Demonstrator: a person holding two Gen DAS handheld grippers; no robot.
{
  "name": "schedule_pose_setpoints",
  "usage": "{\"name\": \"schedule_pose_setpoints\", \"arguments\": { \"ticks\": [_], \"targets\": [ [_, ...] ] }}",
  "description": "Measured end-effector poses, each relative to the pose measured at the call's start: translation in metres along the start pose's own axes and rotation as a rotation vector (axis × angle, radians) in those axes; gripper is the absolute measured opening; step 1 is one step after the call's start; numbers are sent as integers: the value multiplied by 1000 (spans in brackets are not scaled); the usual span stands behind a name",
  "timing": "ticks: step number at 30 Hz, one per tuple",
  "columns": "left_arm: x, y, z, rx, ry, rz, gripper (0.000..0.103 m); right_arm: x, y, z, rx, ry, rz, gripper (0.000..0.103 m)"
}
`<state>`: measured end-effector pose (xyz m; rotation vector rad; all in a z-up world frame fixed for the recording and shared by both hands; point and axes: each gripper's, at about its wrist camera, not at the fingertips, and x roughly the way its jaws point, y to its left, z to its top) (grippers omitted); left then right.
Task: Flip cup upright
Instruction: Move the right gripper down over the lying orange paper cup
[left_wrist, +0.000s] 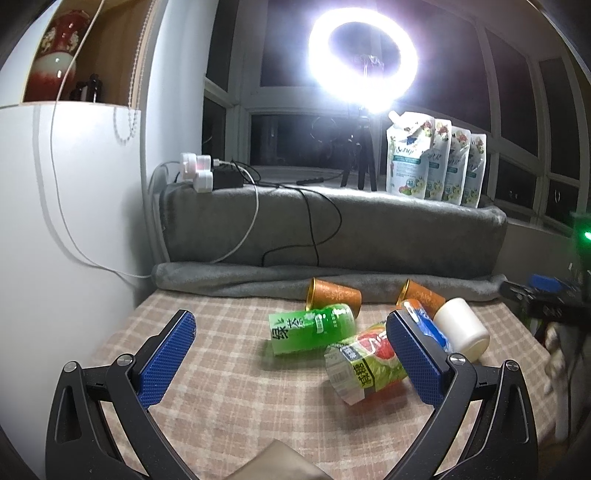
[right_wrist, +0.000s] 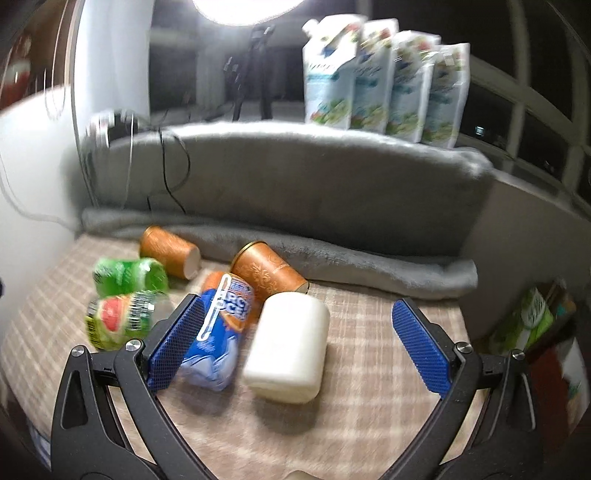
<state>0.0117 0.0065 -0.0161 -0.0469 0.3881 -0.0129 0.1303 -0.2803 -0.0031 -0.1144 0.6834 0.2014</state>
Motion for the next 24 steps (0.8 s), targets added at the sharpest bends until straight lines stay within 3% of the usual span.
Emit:
{"name": "schedule_pose_setpoints", "arguments": {
  "ticks": [6,12,19,24],
  "targets": [
    [5,4,-7,-6,61,-11,103,49,0,27,-124,146,82,102],
    [5,9,-12,-11,82,9,103,102,10,44,-256,301,140,90],
    [9,19,-13,-29,104,39,103,144,18,46,-353,415,181,79],
    [15,23,-12,-40,116,54,103,170,26,44,-411,472,201,76]
  ]
}}
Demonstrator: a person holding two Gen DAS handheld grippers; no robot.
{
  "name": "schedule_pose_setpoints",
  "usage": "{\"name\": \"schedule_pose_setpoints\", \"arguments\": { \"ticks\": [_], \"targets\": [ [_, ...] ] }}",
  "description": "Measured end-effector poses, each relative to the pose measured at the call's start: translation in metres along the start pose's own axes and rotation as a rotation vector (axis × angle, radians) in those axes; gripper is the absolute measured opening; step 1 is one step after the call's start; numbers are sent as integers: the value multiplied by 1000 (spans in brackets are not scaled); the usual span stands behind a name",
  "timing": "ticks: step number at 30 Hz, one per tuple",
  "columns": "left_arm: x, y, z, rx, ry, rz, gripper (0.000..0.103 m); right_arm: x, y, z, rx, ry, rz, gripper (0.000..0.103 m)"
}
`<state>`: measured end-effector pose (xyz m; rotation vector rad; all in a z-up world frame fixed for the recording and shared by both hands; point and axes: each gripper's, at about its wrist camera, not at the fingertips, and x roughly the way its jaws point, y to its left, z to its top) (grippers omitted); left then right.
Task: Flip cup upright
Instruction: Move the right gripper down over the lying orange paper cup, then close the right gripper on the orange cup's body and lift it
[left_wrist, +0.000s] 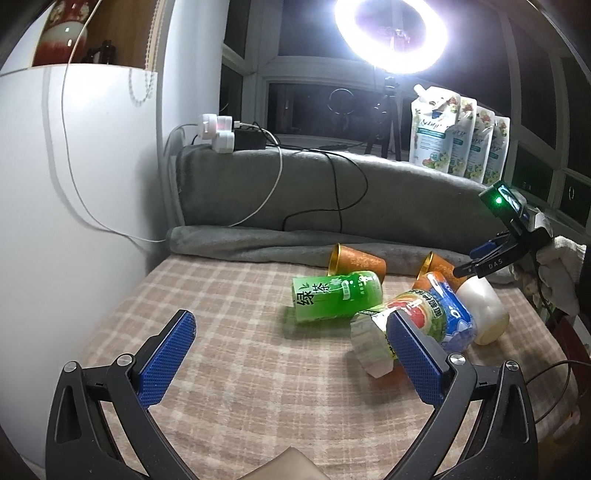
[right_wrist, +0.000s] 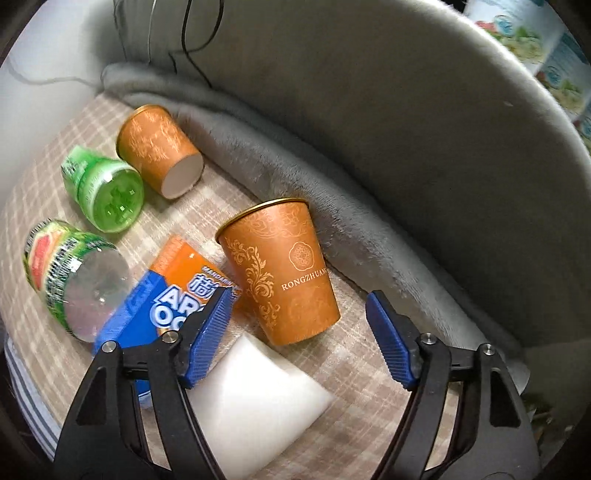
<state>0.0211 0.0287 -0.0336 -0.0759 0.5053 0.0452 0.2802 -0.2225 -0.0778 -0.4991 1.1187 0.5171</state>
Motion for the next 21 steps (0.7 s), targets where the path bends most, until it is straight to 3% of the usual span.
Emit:
{"name": "schedule_pose_setpoints", "arguments": {
  "ticks": [19,21],
  "targets": [
    [17,2,4,-6,22,32,103,55,12,26,-73,32,102,73],
    [18,2,4,-6,25,35,103,62,15,29,-75,34,106,69]
  ]
}}
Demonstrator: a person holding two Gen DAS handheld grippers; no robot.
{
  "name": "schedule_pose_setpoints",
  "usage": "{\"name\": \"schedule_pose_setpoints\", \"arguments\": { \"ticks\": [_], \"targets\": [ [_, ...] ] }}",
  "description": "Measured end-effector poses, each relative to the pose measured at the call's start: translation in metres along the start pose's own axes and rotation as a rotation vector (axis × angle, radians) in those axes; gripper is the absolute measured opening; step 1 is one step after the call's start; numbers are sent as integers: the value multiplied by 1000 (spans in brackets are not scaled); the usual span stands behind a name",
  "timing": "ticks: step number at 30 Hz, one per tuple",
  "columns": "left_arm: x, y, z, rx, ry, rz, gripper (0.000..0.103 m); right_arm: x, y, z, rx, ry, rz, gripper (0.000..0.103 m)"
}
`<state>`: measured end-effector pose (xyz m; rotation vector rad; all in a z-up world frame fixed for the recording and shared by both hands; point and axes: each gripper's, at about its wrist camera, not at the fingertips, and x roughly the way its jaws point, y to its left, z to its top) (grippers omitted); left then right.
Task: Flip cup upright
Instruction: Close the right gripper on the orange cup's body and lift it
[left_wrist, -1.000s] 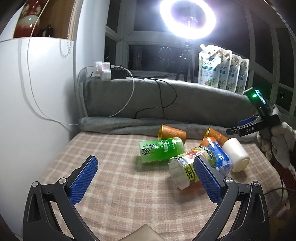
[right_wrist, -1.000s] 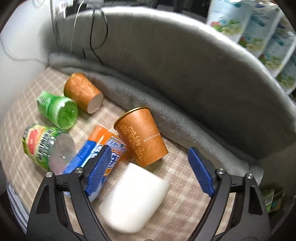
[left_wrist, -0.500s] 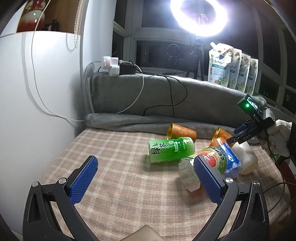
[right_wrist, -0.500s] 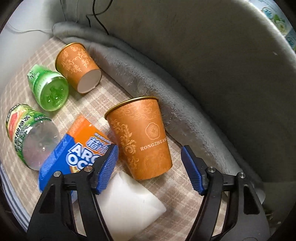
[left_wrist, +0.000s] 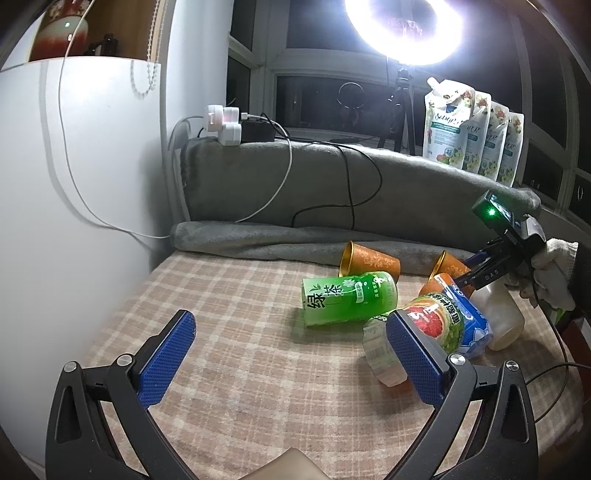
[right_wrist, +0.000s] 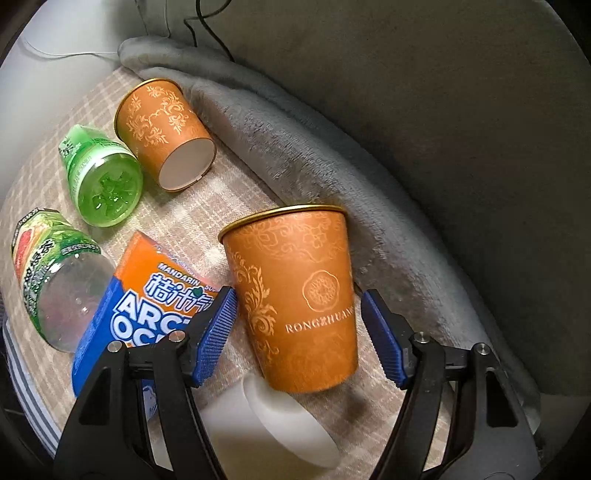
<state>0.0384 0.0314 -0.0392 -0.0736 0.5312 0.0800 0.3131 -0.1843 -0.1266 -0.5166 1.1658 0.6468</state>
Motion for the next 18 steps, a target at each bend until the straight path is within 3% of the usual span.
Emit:
{"name": "schedule_pose_setpoints", "arguments": {
  "ticks": [4,18],
  "targets": [
    [1,1,1,-1,0,4,103,6,-5,5,0,-14,-2,68],
    [-4,2,0,-3,-13,0,103,-58,-7,2,66,-129,-63,66]
  ]
}}
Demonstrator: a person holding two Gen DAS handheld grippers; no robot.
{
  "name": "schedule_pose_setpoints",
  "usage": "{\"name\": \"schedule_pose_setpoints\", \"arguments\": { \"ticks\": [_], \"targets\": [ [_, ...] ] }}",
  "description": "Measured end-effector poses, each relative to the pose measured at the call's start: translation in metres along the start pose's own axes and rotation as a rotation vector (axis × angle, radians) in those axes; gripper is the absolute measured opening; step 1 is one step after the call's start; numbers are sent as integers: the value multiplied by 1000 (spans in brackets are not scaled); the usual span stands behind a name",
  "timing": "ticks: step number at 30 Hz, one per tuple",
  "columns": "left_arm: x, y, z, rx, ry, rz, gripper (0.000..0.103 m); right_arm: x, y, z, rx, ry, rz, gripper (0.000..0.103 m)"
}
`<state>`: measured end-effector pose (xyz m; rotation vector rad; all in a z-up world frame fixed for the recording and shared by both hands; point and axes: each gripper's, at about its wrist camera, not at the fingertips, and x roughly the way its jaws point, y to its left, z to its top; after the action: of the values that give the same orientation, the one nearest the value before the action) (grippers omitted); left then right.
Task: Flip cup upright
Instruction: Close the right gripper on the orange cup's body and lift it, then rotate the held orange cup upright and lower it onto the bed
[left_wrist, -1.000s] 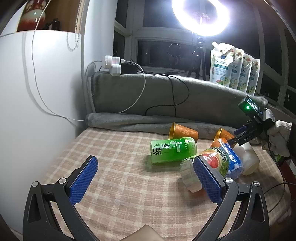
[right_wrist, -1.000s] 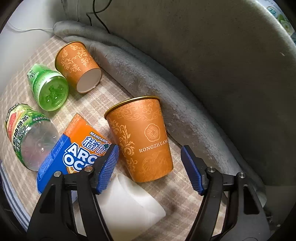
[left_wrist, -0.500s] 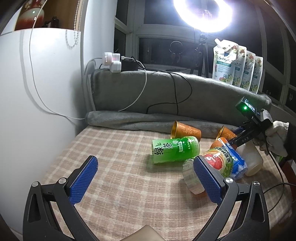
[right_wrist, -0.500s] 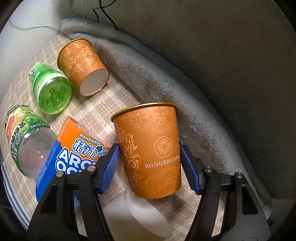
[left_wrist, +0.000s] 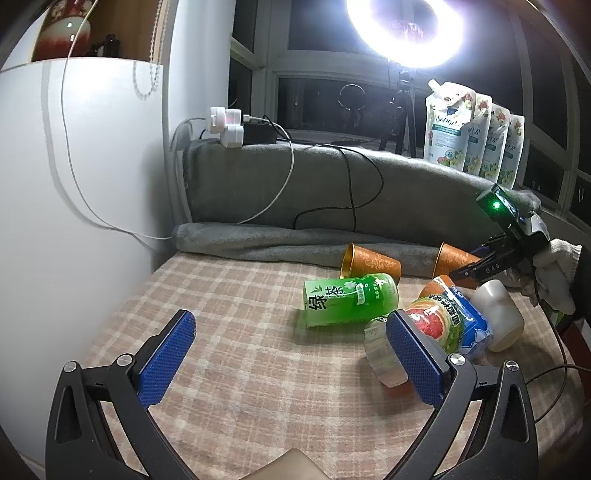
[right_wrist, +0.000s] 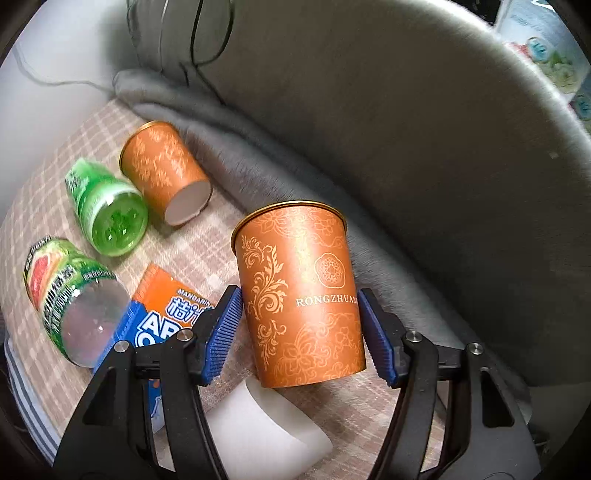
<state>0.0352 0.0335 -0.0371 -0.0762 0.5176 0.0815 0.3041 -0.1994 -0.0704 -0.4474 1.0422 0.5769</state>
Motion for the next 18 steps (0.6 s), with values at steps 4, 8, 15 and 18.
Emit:
{"name": "schedule_pose_setpoints", "arguments": {
  "ticks": [4,8,15,18],
  "targets": [
    [-4,0,-1,0,-8,-2,103,-17,-7,-4,31,-42,-6,65],
    [-9,0,0,0,-17,-5,103,-49,1,-12,54,-99,-18,65],
    [-13,-3,-1,-1,-16,-36,103,-110,34,-53,131,-205,-9,65],
    [-14,-6,-3,3,-9,-62,102,-136,50,-82,198,-233,20,65]
  ]
}}
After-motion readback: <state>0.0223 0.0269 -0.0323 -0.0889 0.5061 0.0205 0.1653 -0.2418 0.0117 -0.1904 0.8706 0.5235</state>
